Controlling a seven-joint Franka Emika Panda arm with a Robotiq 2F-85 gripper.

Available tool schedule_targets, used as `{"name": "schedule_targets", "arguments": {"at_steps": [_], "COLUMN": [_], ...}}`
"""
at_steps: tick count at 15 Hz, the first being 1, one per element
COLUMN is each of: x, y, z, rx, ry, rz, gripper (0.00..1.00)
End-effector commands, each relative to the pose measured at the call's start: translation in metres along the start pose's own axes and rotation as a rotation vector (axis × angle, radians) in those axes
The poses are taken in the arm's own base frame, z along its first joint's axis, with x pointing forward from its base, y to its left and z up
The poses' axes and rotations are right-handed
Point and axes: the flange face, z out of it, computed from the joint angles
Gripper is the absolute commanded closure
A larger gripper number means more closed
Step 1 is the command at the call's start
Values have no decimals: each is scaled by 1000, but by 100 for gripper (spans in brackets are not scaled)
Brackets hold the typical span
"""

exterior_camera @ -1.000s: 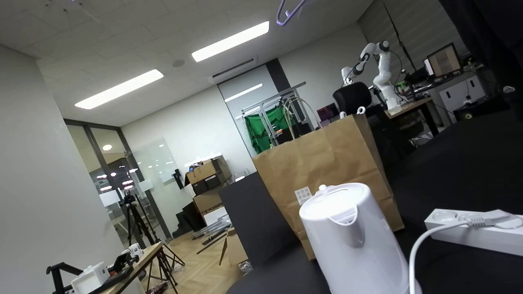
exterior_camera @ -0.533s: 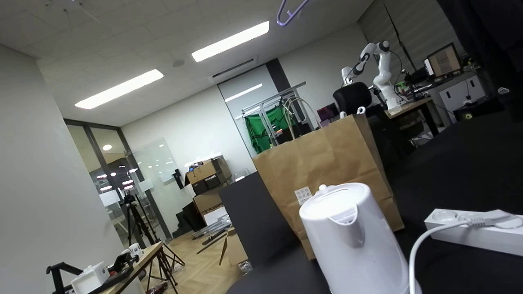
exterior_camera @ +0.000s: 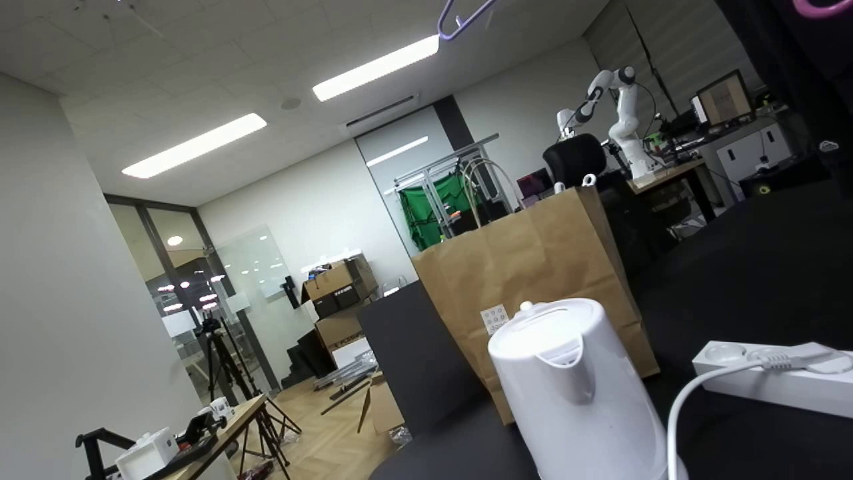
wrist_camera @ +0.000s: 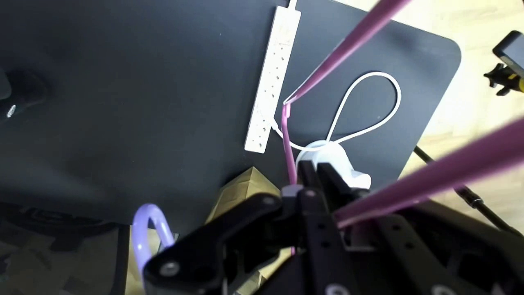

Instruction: Remove the first hanger from the left and put it on the table

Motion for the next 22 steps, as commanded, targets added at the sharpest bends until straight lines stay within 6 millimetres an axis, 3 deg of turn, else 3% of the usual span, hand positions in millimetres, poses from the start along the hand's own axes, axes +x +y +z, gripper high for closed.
{"name": "schedule_targets", "arguments": {"at_steps": [1,6,14,18,22], "x": [-4,-16,-36,-27,-2], "y": [5,37,112,155,191], "z": [16,31,69,103,139], "rx": [-13,0,1,31,13], "ry": [-26,-57,-76,-73,-72], "rz": [7,59,229,404,569], "gripper": [98,98,98,98,98]}}
